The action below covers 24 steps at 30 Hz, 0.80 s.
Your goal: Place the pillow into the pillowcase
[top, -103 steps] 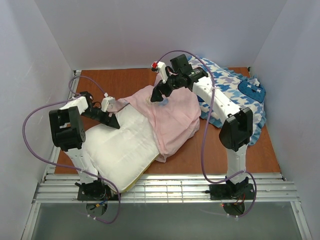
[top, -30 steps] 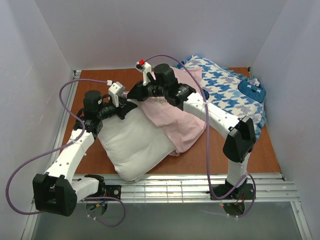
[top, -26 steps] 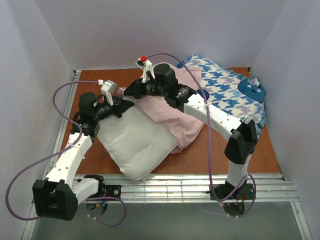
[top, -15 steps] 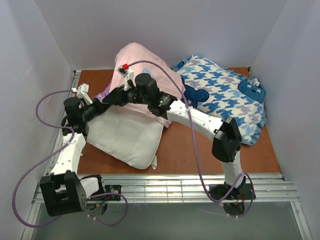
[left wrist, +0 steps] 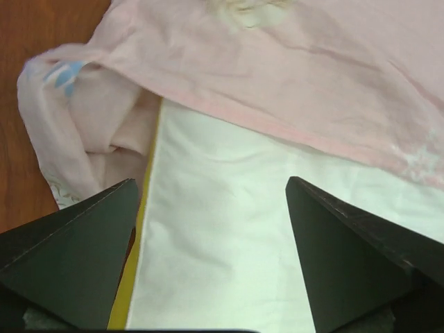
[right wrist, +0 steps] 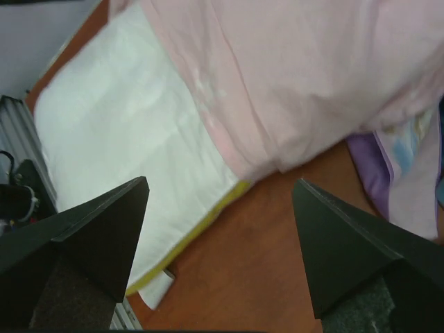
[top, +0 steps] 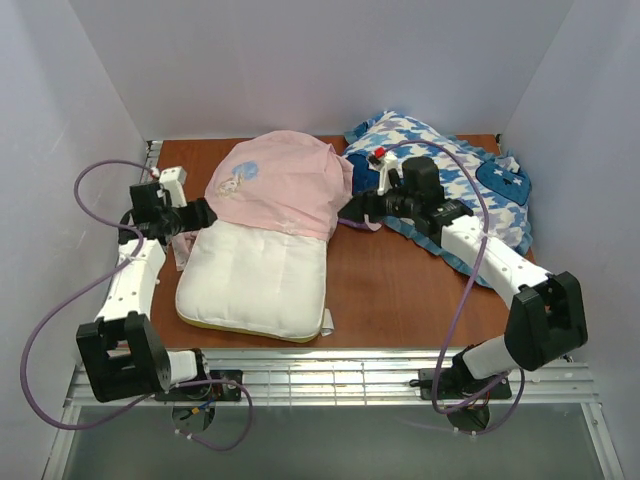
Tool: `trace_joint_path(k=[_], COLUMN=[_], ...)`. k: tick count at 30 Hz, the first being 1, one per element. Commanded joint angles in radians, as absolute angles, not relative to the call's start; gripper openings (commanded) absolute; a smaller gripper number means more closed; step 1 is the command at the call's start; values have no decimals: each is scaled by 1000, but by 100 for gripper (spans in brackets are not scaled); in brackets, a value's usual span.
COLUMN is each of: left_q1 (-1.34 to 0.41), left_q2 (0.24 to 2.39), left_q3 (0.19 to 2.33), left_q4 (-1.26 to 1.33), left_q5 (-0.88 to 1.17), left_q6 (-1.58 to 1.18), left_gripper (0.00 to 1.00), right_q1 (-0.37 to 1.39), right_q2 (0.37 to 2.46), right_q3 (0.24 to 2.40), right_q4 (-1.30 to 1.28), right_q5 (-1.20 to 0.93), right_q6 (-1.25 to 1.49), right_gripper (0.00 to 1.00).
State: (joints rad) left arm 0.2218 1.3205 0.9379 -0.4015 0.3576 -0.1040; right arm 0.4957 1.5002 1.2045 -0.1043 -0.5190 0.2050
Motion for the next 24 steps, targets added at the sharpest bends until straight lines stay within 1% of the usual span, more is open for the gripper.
trace_joint_path(k=[1, 2, 3, 4, 5, 6, 7, 9, 10, 11, 12, 13, 14, 17, 21, 23, 24], left_q1=[86, 42, -98, -179, -254, -372, -423, -457, -481, -523, -599, -624, -650, -776, -805, -767, -747], left_q2=[1198, 1162, 1152, 1149, 1176, 1207, 1238, 1281, 1293, 1316, 1360, 1386, 1406, 1477, 1575, 1661, 1687], left_q3=[985, 983, 980, 971, 973, 974, 982, 985, 985, 986, 991, 996, 1003, 1017, 994, 974, 973], left_q4=[-586, -624, -633, -637, -643, -640, -624, -592, -551, -536, -522, -512, -494, -477, -463, -468, -465], left_q5=[281, 282, 266, 194, 178, 143, 100, 164, 161, 82, 40, 22, -54, -133, -179, -199, -172], left_q6=[189, 207, 212, 201, 190, 125, 100, 69, 48, 37, 19, 6, -42, -107, -216, -239, -244], left_gripper=[82, 82, 82, 84, 98, 98, 98, 98, 98, 98, 98, 98, 98, 98, 98, 98, 98], right_q1=[502, 493, 492, 491, 488, 486, 482, 480, 479, 479, 479, 479, 479, 479, 477, 477, 477], right_q2=[1453, 1457, 1480, 1499, 1515, 1551, 1566, 1588, 1588, 1588, 1588, 1589, 1594, 1606, 1585, 1577, 1571], right_q3=[1034, 982, 965, 957, 951, 956, 960, 962, 959, 954, 942, 937, 934, 930, 911, 899, 896], right_q4=[-160, -160, -158, -158, -158, -160, -158, -152, -144, -123, -112, -103, -92, -91, -91, -92, -87], right_q5=[-477, -471, -466, -462, -459, -457, -451, -448, -443, -439, -433, -431, -428, -437, -437, -433, -428], right_q6=[40, 25, 20, 18, 26, 32, 41, 64, 69, 77, 92, 103, 112, 129, 130, 129, 130], right_gripper=[78, 77, 76, 72, 71, 69, 68, 68, 68, 68, 68, 68, 68, 67, 68, 69, 70])
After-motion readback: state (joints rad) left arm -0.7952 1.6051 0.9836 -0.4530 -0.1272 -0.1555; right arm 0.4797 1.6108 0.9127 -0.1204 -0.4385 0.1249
